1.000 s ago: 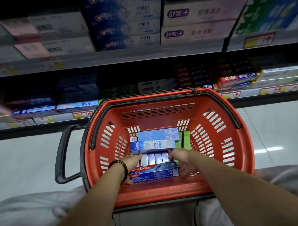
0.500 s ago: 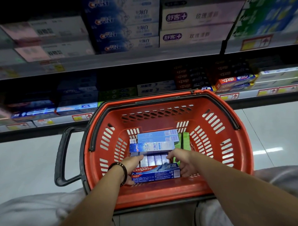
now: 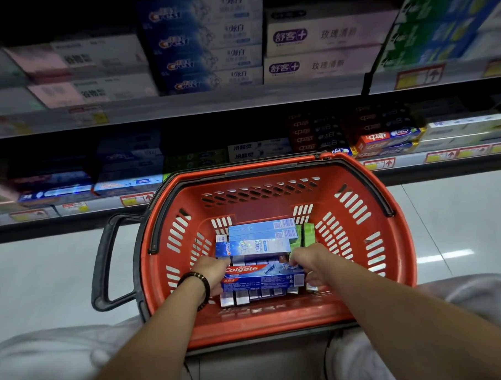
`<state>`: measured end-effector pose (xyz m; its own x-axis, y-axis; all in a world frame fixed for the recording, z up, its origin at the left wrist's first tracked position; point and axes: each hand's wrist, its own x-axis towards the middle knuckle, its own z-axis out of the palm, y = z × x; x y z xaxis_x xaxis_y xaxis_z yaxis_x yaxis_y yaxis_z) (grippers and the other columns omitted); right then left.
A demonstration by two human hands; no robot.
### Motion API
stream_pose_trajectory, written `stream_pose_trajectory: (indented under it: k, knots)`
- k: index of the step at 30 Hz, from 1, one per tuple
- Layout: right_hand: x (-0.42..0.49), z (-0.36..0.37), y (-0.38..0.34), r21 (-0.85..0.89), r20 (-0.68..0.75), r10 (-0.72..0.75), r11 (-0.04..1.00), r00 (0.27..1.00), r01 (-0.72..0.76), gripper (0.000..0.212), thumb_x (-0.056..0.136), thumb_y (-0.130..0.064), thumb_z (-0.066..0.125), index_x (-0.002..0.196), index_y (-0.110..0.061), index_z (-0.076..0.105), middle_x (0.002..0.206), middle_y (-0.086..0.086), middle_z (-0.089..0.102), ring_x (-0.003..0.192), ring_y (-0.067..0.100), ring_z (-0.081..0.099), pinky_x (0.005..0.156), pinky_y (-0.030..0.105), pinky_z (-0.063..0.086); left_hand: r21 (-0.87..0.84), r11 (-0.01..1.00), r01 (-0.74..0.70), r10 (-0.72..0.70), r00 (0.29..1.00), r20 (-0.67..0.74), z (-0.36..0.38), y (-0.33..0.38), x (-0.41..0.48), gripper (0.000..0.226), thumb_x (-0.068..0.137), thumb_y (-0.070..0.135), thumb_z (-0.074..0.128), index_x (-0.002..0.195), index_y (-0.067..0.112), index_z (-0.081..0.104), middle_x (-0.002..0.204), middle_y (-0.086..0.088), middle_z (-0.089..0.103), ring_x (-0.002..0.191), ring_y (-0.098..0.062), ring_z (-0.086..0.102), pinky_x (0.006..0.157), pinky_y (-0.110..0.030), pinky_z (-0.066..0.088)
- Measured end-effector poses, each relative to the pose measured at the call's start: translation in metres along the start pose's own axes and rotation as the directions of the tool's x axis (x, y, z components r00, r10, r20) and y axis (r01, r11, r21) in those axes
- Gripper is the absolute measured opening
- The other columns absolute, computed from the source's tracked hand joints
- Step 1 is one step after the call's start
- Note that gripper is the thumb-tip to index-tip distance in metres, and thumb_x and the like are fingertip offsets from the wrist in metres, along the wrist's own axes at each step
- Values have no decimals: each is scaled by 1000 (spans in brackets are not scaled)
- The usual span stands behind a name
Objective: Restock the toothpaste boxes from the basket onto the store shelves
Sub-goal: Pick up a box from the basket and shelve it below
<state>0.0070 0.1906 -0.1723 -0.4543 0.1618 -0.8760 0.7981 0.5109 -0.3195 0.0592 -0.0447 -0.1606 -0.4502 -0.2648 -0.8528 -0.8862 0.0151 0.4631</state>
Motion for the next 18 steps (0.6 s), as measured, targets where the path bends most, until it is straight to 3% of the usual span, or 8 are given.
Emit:
stream_pose_trajectory:
  k: [3,7,12,15,18]
  knots:
    - [-2,-4,-1,29,-30,-4,1000,1000,5,38,86,-12,74,119,1,64,121,19,69,103,39,70,86,44,59,12,1000,-16,16,999,-27,1,1,-5,17,98,20,69,98,4,63,91,-15,77,81,-29,78,74,-42,65]
    - [-6,-8,-2,78,-65,-5,997,998,10,34,81,-4,73,113,1,65,111,18,72,96,37,71,71,40,57,21,998,-64,65,995,-73,-4,2,-7,9,98,11,69,95,4,66,95,-15,74,84,-29,76,82,-47,65]
    - [-7,-15,-4,152,-138,-26,987,990,47,23,78,-5,76,99,-1,70,98,16,76,90,36,73,85,51,63,43,987,-154,159,979,-130,-16,9,-8,12,91,10,74,80,10,68,92,-13,73,86,-30,74,78,-43,65]
    - [-14,-20,-3,159,-183,-34,985,983,63,23,76,-9,78,97,-2,72,92,15,77,84,37,74,75,55,65,-41,985,-168,162,980,-115,-17,11,-16,16,94,6,73,85,19,69,98,-4,71,86,-20,72,65,-32,63]
    - [-32,-23,-5,152,-242,-49,985,969,88,19,78,-10,80,93,-2,72,92,15,75,84,37,74,65,57,66,-59,978,-200,192,975,-112,-20,11,-22,16,94,6,72,87,20,71,104,-5,72,92,-21,73,75,-36,65]
